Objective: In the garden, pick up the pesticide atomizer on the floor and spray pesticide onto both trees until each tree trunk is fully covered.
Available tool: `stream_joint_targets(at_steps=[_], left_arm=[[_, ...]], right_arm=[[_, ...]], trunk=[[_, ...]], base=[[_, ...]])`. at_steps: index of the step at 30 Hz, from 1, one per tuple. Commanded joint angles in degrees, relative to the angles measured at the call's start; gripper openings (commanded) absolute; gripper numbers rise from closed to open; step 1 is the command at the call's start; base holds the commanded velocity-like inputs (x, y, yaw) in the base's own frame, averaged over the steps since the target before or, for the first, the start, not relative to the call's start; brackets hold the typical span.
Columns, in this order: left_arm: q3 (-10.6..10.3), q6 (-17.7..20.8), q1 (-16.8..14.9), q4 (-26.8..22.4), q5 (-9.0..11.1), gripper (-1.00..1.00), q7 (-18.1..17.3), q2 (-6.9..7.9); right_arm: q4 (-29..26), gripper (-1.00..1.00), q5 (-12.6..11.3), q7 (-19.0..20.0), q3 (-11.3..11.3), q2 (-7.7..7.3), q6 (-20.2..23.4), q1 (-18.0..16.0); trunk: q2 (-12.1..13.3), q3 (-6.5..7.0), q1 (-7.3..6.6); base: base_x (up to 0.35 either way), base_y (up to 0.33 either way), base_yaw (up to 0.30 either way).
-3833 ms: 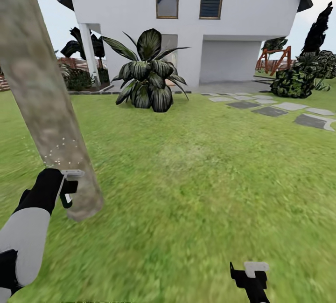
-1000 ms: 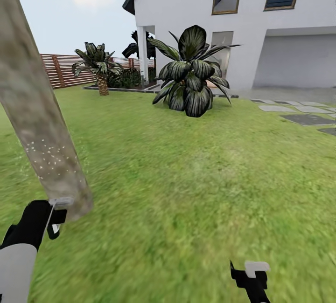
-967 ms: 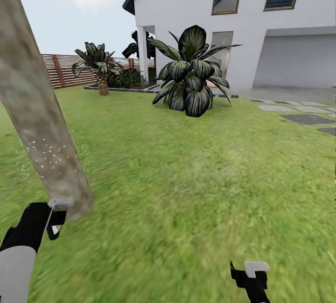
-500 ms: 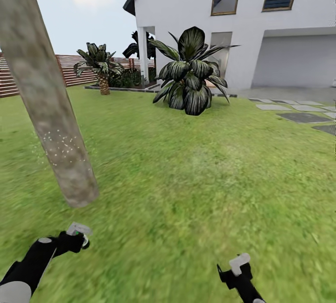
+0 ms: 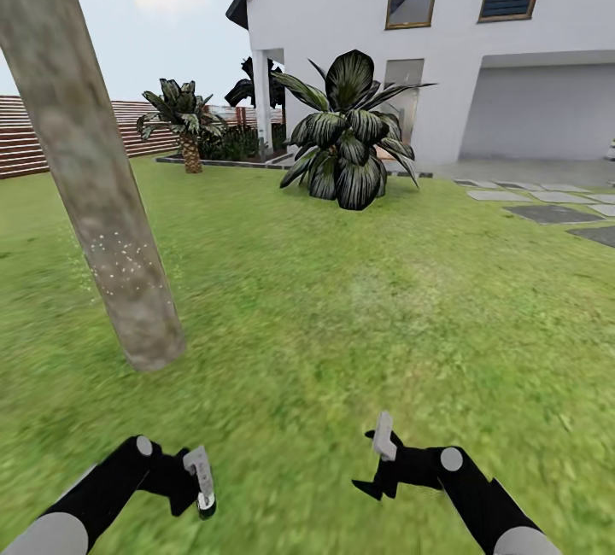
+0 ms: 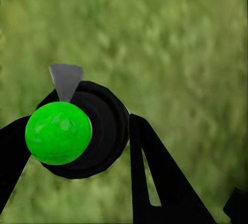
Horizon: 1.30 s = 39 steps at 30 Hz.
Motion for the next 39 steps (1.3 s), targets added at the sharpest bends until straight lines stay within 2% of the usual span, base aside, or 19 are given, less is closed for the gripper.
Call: stream_joint_targets(at_steps=[1,3,7,8,11,16,20,24,25,27,29,33,37,39], left_arm=[[-0.26,-0.49,-0.03,-0.15,0.03,-1.0,-0.08,0.02],[-0.25,-2.87,-0.05,-0.02,0.14,-1.0,0.22,-0.19],[-0.16,-4.63,0.05,0.35,0.6,-1.0,0.91,-0.87],[-0.22,-5.52,0.12,0.43,0.5,-1.0,1.29,-1.54],[-0.35,-8.22,0.19,0.49,0.38,-1.0,2.32,-2.68],[-0.54,-9.32,0.2,0.59,0.26,-1.0,3.73,-4.78],[-0.65,-9.33,0.2,0.59,0.0,-1.0,3.78,-7.03],[-1.04,-9.01,0.16,0.59,-0.14,-1.0,3.79,-9.57],[-1.35,-8.84,0.14,0.59,-0.17,-1.0,3.79,-9.85],[-3.85,-8.53,0.12,0.58,-0.14,-1.0,3.87,-10.08],[-5.0,-8.33,0.06,0.52,-0.12,-1.0,3.94,-10.29],[-5.51,-6.64,-0.17,0.44,-0.27,-1.0,3.98,-10.87],[-5.44,-4.6,-0.46,0.2,-3.72,-1.0,3.96,-11.5],[-5.42,-4.44,-0.55,0.23,-4.37,-1.0,3.93,-12.11]], right_arm=[[-0.15,1.0,0.51,0.05,0.07,-0.03,-0.34,-0.02],[-0.23,1.0,0.53,0.16,0.09,0.03,-0.3,-0.08],[-0.27,1.0,0.61,1.0,0.2,0.59,-0.23,-0.28],[-0.28,-1.0,0.62,2.15,0.21,0.72,-0.23,-0.33],[-0.29,-1.0,0.56,4.6,0.24,1.09,-0.23,-0.9],[-0.3,-1.0,0.86,6.43,0.36,3.47,-0.31,-2.14],[-0.35,-1.0,0.89,8.36,3.02,4.84,-0.23,-3.55],[-0.36,-1.0,0.89,8.56,3.45,6.25,-0.23,-4.09],[-0.36,-1.0,0.89,8.56,3.46,6.4,-0.23,-4.12],[-0.58,-1.0,0.89,8.57,3.48,6.94,-0.22,-4.15],[-1.63,-1.0,0.89,8.57,3.53,7.17,-0.21,-4.16],[-2.7,-1.0,0.89,8.63,3.64,7.26,-0.14,-4.16],[-2.82,-1.0,0.89,8.6,3.65,7.78,-0.14,-4.16],[-2.82,-1.0,0.89,8.59,3.65,8.21,-0.14,-4.16]], trunk=[[-0.02,-0.06,-0.01],[-0.02,-0.06,-0.01],[-0.02,-0.06,-0.01],[-0.02,-0.06,-0.01],[-0.02,-0.06,-0.01],[-0.02,-0.06,-0.01],[-0.02,-0.06,-0.01],[-0.02,-0.06,-0.01],[-0.02,-0.06,-0.01],[-0.02,-0.06,-0.01],[-0.02,-0.06,-0.01],[-0.02,-0.06,-0.01],[-0.02,-0.06,-0.01],[-0.02,-0.06,-0.01]], base=[[0.0,0.0,0.0],[0.0,0.0,0.0],[0.0,0.0,0.0],[0.0,0.0,0.0],[0.0,0.0,0.0],[0.0,0.0,0.0],[0.0,0.0,0.0],[0.0,0.0,0.0],[0.0,0.0,0.0],[0.0,0.0,0.0],[0.0,0.0,0.0],[0.0,0.0,0.0],[0.0,0.0,0.0],[0.0,0.0,0.0]])
